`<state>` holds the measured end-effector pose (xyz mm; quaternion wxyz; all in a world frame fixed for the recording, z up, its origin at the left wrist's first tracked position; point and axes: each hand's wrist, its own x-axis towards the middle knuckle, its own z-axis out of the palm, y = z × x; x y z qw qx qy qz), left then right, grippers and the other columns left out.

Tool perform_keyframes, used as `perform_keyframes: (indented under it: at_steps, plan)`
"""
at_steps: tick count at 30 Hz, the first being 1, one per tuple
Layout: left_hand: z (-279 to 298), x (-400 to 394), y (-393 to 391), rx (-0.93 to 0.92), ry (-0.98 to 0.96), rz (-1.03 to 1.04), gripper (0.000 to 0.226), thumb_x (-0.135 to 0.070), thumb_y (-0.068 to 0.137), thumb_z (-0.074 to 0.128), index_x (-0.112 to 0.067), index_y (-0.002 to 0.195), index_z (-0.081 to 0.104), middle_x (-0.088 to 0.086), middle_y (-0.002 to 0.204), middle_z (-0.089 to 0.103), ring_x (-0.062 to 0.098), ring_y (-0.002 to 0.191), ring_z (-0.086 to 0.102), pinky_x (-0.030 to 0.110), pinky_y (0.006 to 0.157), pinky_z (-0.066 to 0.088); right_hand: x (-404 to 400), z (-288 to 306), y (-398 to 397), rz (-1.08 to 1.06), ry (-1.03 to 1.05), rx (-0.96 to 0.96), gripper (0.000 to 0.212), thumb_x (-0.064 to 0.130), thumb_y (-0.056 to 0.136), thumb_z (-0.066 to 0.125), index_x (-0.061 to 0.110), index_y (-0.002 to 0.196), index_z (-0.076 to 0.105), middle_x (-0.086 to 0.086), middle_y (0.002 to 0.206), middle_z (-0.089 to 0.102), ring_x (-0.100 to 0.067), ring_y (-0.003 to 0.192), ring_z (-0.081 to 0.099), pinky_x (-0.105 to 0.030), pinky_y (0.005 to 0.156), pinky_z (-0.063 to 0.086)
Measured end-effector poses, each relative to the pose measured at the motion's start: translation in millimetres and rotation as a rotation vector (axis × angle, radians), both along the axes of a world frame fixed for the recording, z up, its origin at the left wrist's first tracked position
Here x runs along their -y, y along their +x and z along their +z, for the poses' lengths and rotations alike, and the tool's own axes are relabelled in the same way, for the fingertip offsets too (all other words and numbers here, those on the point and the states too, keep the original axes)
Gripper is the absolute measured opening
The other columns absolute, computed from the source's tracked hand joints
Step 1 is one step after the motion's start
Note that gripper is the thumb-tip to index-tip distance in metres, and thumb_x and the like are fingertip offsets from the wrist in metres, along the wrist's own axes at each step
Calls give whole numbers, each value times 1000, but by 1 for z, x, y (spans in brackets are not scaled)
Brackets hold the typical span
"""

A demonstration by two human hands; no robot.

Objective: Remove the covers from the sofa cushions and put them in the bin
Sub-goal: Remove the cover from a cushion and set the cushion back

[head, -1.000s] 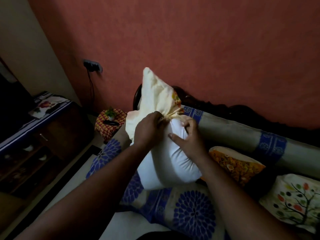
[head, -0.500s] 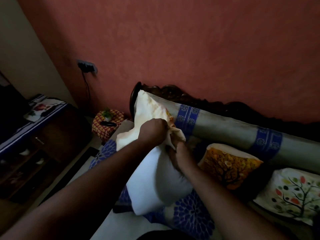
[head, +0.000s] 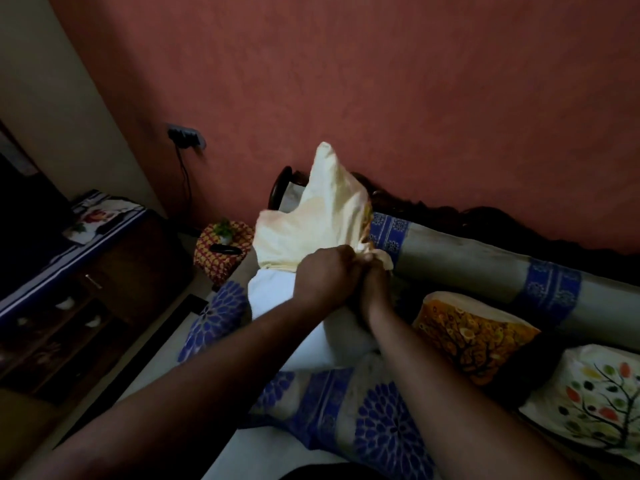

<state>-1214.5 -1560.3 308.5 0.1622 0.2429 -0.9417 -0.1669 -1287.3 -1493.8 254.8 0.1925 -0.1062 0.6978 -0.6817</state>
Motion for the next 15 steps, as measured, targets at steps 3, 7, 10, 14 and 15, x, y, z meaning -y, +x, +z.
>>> perform_keyframes:
  at_steps: [3,7,10,14,15]
  plan:
    - [3,-7,-1,3,43,-110,49,-65,93,51,-18,84,60,10,85,69,34,85,65,34,60,38,1,10,2,-106,-240,424,35,24,109,25,13,92,53,-9,82,48,-15,77,51,-26,67,44]
    - [0,35,5,-180,-140,-245,36,-54,93,56,-19,96,68,6,88,69,32,86,65,42,75,50,-2,24,1,-192,-216,154,20,19,100,53,20,84,66,2,83,67,-24,88,65,-24,74,46]
    - [-15,79,10,-195,-288,-82,44,-66,92,50,-24,94,61,-2,95,62,23,97,56,43,90,43,-1,32,2,-233,-155,-152,14,10,92,68,4,104,72,1,105,69,0,94,65,-6,78,40]
    - [-30,120,12,-334,-24,-86,44,-62,93,52,-19,92,64,-1,96,60,21,98,51,43,90,43,-12,38,-9,-192,-289,-103,31,9,91,69,-1,121,67,-4,123,68,5,99,65,-18,89,48]
    - [-31,127,12,-344,78,-158,40,-56,94,54,-17,90,62,-2,91,58,20,91,53,42,83,46,-15,37,-14,-187,-290,-94,33,16,88,70,2,118,69,-6,123,70,-7,105,66,-26,94,50]
